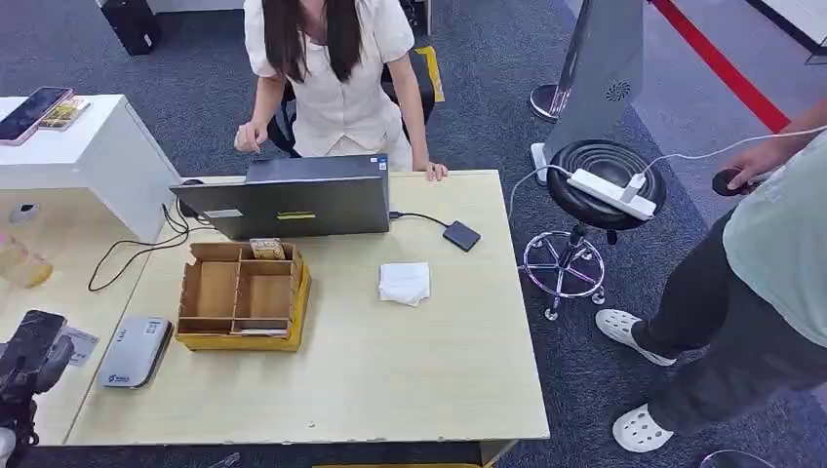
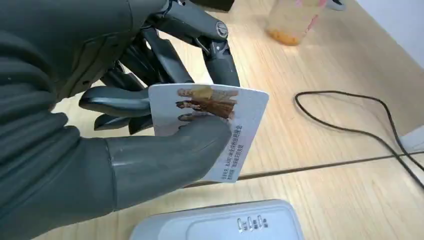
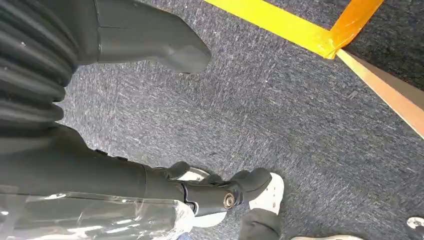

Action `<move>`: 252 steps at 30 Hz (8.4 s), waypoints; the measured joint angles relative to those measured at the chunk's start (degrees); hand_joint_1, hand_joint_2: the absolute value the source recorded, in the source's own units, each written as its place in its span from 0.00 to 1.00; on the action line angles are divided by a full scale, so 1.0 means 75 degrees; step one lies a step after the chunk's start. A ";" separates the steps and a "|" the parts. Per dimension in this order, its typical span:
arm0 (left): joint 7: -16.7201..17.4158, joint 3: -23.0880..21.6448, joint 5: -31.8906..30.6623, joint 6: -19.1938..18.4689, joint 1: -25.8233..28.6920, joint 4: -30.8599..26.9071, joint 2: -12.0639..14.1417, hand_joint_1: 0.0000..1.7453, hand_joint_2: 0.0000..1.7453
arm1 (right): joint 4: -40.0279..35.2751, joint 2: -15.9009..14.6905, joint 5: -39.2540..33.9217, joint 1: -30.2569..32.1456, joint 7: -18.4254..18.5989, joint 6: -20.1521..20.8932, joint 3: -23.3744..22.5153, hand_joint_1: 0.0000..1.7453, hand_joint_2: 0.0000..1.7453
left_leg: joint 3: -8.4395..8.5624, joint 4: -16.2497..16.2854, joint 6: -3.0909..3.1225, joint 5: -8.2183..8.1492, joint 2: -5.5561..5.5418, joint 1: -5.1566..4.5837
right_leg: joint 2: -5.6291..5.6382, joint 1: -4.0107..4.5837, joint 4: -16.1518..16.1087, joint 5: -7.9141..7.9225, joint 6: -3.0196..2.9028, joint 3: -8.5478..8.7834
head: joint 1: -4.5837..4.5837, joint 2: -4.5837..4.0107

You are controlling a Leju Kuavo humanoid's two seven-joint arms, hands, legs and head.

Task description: Pass the card to the sensor for recognition and then transmit it.

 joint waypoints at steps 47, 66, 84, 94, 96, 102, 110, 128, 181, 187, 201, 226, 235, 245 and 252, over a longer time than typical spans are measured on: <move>0.0749 0.0326 0.1075 -0.2597 0.0656 -0.0012 0.0402 1.00 1.00 | 0.0000 0.0000 0.0306 -0.0010 -0.0009 0.0035 0.0000 0.00 1.00 | -0.0006 0.0000 0.0000 0.0000 -0.0009 -0.0001 | -0.0012 -0.0001 0.0000 0.0002 0.0000 0.0001 | 0.0003 0.0000; 0.0740 0.0554 0.2378 -0.2920 0.1083 -0.0286 0.0510 1.00 1.00 | 0.0000 0.0000 0.0434 -0.0007 -0.0082 0.0111 0.0012 0.00 1.00 | -0.0007 0.0000 0.0000 0.0001 -0.0011 0.0001 | -0.0013 0.0001 0.0000 0.0002 0.0000 -0.0001 | 0.0003 0.0000; 0.1207 0.0691 0.4649 -0.3518 0.1038 -0.1000 0.0676 1.00 1.00 | 0.0003 0.0000 0.0595 -0.0003 -0.0026 0.0175 0.0064 0.00 1.00 | -0.0009 0.0001 0.0000 0.0001 -0.0010 0.0001 | -0.0013 0.0001 0.0000 0.0002 0.0000 -0.0005 | 0.0003 0.0000; 0.1175 0.0073 0.5895 -0.3037 0.0840 -0.1172 0.0662 1.00 1.00 | 0.0000 0.0000 0.0688 -0.0015 -0.0032 0.0277 0.0137 0.00 1.00 | -0.0010 0.0002 0.0000 0.0001 -0.0010 0.0001 | -0.0012 0.0001 0.0000 0.0003 0.0000 -0.0008 | 0.0003 0.0000; 0.1104 -0.0058 0.5965 -0.2955 0.0800 -0.1160 0.0629 1.00 1.00 | 0.0000 0.0000 0.0688 -0.0016 -0.0029 0.0277 0.0149 0.00 1.00 | -0.0010 0.0002 0.0000 0.0001 -0.0010 0.0000 | -0.0012 0.0000 0.0000 0.0003 -0.0001 -0.0008 | 0.0003 0.0000; 0.1104 -0.0067 0.5965 -0.2955 0.0799 -0.1160 0.0629 1.00 1.00 | 0.0000 0.0000 0.0688 -0.0016 -0.0029 0.0277 0.0149 0.00 1.00 | -0.0010 0.0002 0.0000 0.0001 -0.0010 0.0000 | -0.0012 0.0000 0.0000 0.0003 -0.0001 -0.0008 | 0.0003 0.0000; 0.1029 -0.0317 0.5968 -0.2853 0.0717 -0.1053 0.0566 1.00 1.00 | 0.0000 0.0000 0.0731 -0.0017 -0.0020 0.0289 0.0195 0.00 1.00 | -0.0011 0.0002 0.0000 0.0001 -0.0010 0.0000 | -0.0012 0.0000 0.0000 0.0003 -0.0001 -0.0009 | 0.0000 0.0000; 0.0256 -0.1171 0.5059 -0.1288 -0.0588 0.0682 -0.0050 1.00 1.00 | -0.0003 0.0003 0.0848 -0.0058 0.0067 0.0312 0.0262 0.00 1.00 | -0.0014 0.0006 0.0001 0.0001 -0.0012 -0.0001 | -0.0013 -0.0001 0.0000 0.0005 0.0001 -0.0011 | 0.0003 0.0000; -0.0245 -0.1743 0.1390 0.0140 -0.1868 0.2311 -0.0332 1.00 1.00 | -0.0003 0.0047 0.0682 -0.0054 0.0102 0.0414 0.0251 0.00 1.00 | -0.0010 0.0005 0.0000 0.0036 -0.0012 -0.0003 | -0.0014 -0.0003 0.0001 0.0029 0.0009 -0.0002 | 0.0003 0.0000; -0.0245 -0.1740 0.1055 0.0152 -0.1915 0.2369 -0.0385 1.00 1.00 | -0.0003 0.0055 0.0667 -0.0054 0.0032 0.0414 0.0236 0.00 1.00 | -0.0006 0.0005 0.0002 0.0039 -0.0012 -0.0003 | -0.0015 -0.0003 0.0001 0.0029 0.0009 0.0003 | 0.0000 0.0000; -0.0242 -0.1743 0.0105 0.0571 -0.2095 0.2634 -0.0507 1.00 1.00 | -0.0003 0.0058 0.0641 -0.0057 -0.0082 0.0420 0.0184 0.00 1.00 | -0.0003 0.0004 0.0002 0.0042 -0.0012 -0.0002 | -0.0014 -0.0003 0.0001 0.0036 0.0001 0.0004 | 0.0000 0.0000; -0.0572 -0.1693 0.0283 0.0405 -0.2239 0.2861 -0.0583 1.00 1.00 | -0.0003 0.0061 0.0592 -0.0057 -0.0105 0.0551 0.0166 0.00 1.00 | -0.0003 0.0003 0.0003 0.0062 -0.0016 -0.0003 | -0.0024 -0.0003 0.0003 0.0046 -0.0001 0.0007 | 0.0000 0.0000; -0.0647 -0.0737 0.3776 -0.1166 -0.1738 0.1788 -0.0589 1.00 1.00 | 0.0000 0.0061 0.0594 -0.0018 -0.0143 0.0539 0.0108 0.00 1.00 | -0.0032 0.0004 0.0001 0.0065 -0.0006 -0.0002 | -0.0007 -0.0001 0.0004 0.0053 -0.0001 -0.0033 | 0.0000 0.0000; -0.0621 -0.0527 0.5263 -0.1000 -0.1814 0.0676 -0.0315 1.00 1.00 | 0.0000 0.0061 0.0688 -0.0003 -0.0146 0.0542 0.0052 0.08 1.00 | -0.0069 0.0006 0.0001 0.0065 -0.0014 -0.0002 | -0.0015 -0.0002 0.0003 0.0054 0.0002 -0.0066 | 0.0003 0.0000; -0.0723 -0.0801 0.4769 -0.0458 -0.2783 0.0716 -0.0291 1.00 1.00 | 0.0000 0.0061 0.0746 -0.0049 -0.0073 0.0540 0.0055 0.00 1.00 | -0.0075 0.0010 0.0003 0.0073 -0.0015 -0.0001 | -0.0017 -0.0001 0.0003 0.0068 0.0009 -0.0073 | 0.0000 0.0000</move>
